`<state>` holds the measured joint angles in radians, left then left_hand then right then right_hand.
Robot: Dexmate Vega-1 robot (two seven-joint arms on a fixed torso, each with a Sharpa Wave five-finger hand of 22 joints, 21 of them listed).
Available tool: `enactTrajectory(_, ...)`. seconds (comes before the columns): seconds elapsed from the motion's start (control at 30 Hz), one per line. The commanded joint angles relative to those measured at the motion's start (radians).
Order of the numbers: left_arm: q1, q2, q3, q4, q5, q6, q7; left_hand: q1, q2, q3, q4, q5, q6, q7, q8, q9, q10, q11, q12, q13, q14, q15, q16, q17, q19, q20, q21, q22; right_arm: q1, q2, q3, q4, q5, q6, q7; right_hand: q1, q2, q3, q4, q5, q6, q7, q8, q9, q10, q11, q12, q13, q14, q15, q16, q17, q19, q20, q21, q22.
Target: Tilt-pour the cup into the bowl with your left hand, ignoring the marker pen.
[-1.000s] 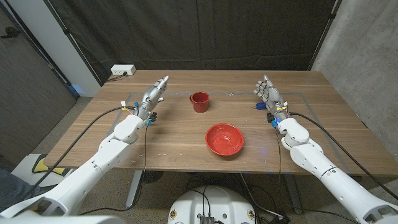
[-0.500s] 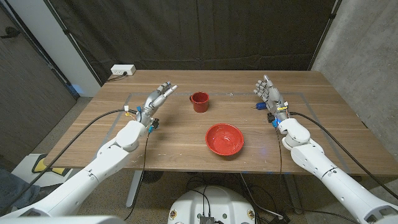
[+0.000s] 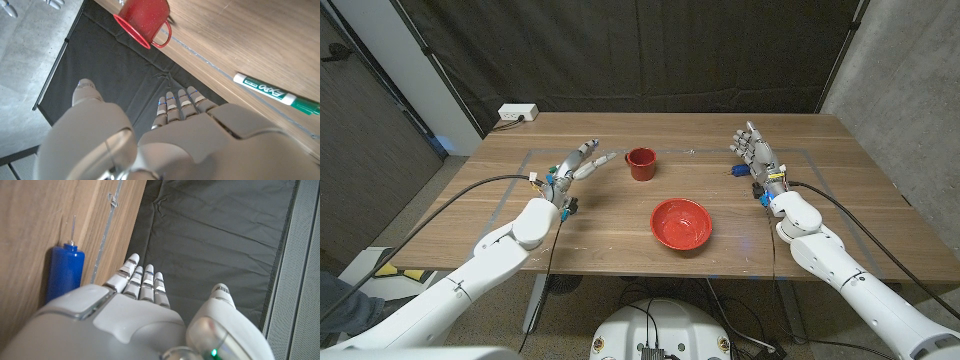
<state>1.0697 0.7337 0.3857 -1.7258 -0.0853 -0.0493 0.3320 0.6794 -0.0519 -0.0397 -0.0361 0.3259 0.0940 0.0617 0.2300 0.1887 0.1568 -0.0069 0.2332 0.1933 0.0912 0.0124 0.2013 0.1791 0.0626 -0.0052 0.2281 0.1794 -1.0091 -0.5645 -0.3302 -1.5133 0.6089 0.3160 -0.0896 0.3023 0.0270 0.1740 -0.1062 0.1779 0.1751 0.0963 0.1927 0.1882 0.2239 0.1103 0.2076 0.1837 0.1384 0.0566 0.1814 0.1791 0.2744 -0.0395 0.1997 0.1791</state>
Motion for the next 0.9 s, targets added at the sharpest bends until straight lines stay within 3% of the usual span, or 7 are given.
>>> enactTrajectory(0.03,0.000,0.035,0.053,-0.098,0.082,0.120,0.011,0.007,0.002,0.003,-0.010,0.005,0.010,-0.004,0.005,0.002,0.011,-0.003,0.005,0.003,0.012,-0.004,0.006,0.004,0.008,0.002,0.004,0.004,-0.007,-0.007,0.003,-0.005,0.010,0.000,0.012,0.002,0.001,0.000,0.001,0.007,0.008,-0.003,0.004,0.002,0.009,0.001,0.008,0.003,0.009,0.000,0.004,0.002,0.002,0.003,0.002,0.003)
enactTrajectory(0.33,-0.042,0.036,0.112,-0.126,0.188,0.230,0.027,0.019,0.003,0.003,-0.016,0.005,0.028,-0.011,0.008,0.002,0.015,-0.009,0.004,0.003,0.019,-0.008,0.005,0.004,0.009,0.004,0.002,0.004,-0.020,-0.014,0.009,-0.016,0.014,0.001,0.011,0.002,0.002,0.000,0.000,0.007,0.010,-0.005,0.005,0.002,0.010,0.000,0.008,0.003,0.009,0.001,0.004,0.002,0.002,0.003,0.001,0.003)
enactTrajectory(0.47,-0.065,0.032,0.140,-0.125,0.226,0.275,0.021,0.028,0.004,0.004,-0.020,0.004,0.039,-0.009,0.009,0.002,0.023,-0.009,0.004,0.003,0.023,-0.010,0.004,0.004,0.009,-0.014,0.000,0.004,-0.033,-0.020,0.014,-0.028,0.015,0.000,0.005,0.002,0.001,-0.001,0.000,0.007,0.011,-0.005,0.005,0.002,0.010,0.001,0.008,0.003,0.009,0.001,0.004,0.002,0.002,0.003,0.001,0.003)
enactTrajectory(0.9,-0.115,0.024,0.225,-0.145,0.381,0.439,0.035,0.037,0.007,0.004,-0.023,0.003,0.051,-0.014,0.010,0.002,0.031,-0.009,0.004,0.003,0.028,-0.018,0.002,0.004,0.007,-0.020,-0.004,0.004,-0.056,-0.029,0.026,-0.045,0.018,0.004,-0.002,0.002,0.001,-0.001,-0.001,0.007,0.011,-0.005,0.005,0.002,0.008,-0.001,0.007,0.003,0.009,0.000,0.003,0.002,0.003,0.003,0.001,0.003)
